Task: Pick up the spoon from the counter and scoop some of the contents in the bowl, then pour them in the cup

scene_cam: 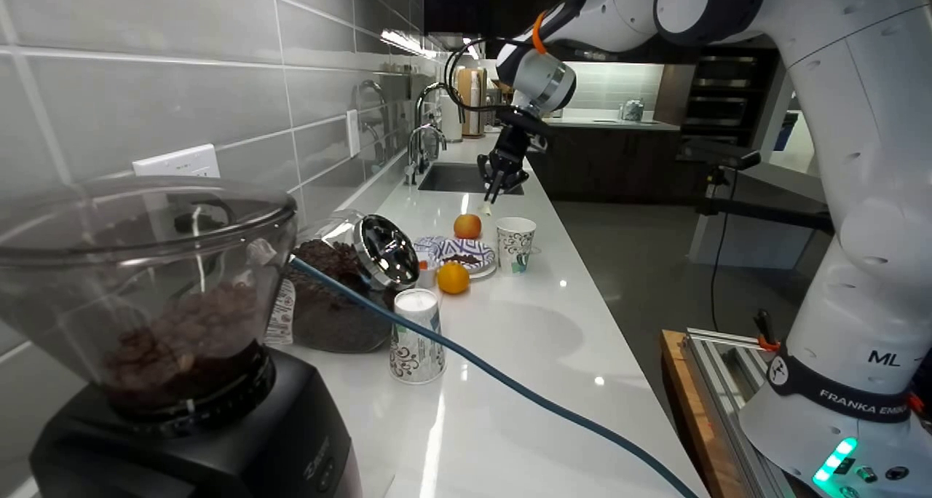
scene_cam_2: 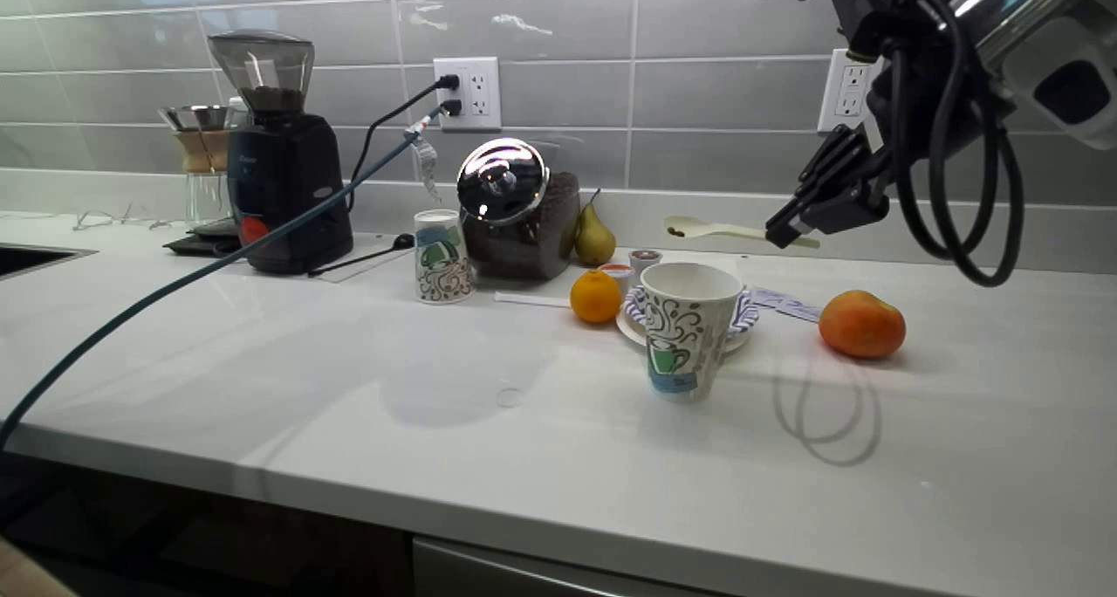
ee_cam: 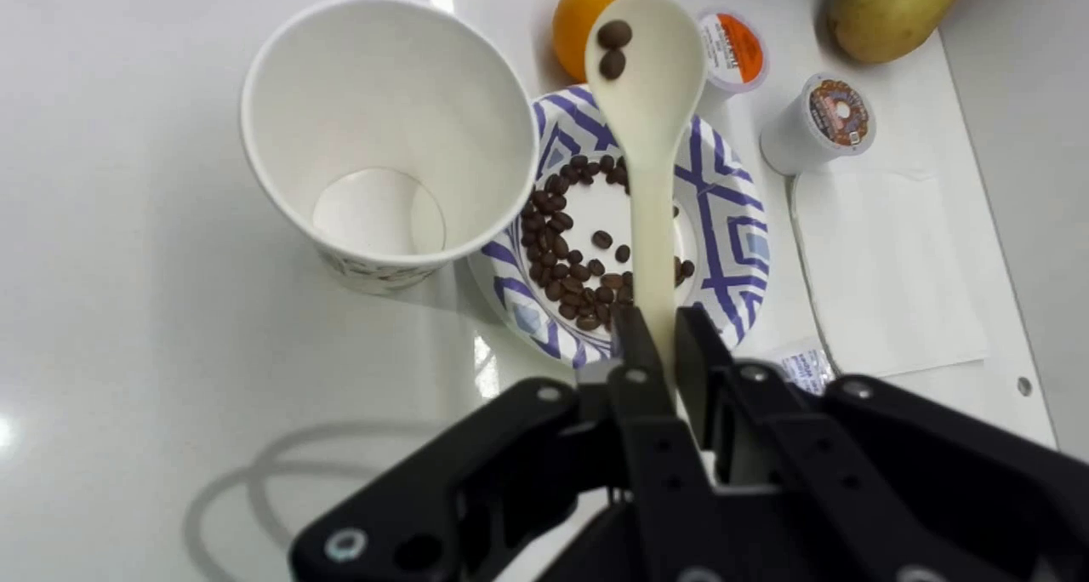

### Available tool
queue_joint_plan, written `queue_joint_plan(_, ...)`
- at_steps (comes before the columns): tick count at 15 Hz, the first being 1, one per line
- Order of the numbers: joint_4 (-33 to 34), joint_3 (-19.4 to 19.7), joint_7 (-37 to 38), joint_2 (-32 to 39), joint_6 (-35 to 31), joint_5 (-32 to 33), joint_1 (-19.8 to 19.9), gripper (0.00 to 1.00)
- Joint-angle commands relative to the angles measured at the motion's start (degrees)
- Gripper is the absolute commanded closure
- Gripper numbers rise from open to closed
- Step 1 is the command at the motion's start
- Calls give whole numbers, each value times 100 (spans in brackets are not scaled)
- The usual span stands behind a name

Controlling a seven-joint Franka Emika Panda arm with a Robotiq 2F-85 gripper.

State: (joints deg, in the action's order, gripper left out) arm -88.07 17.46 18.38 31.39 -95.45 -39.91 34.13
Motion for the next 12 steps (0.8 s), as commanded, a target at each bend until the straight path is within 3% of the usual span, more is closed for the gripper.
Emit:
queue_joint_plan(1, -521, 175, 42, -442, -113, 248, -129, 97)
queue_joint_plan(5, -1002, 305, 5, -762, -592, 522, -305, 97)
queue_joint_plan(12, -2089, 294, -515, -1366, -2174, 612, -688, 97)
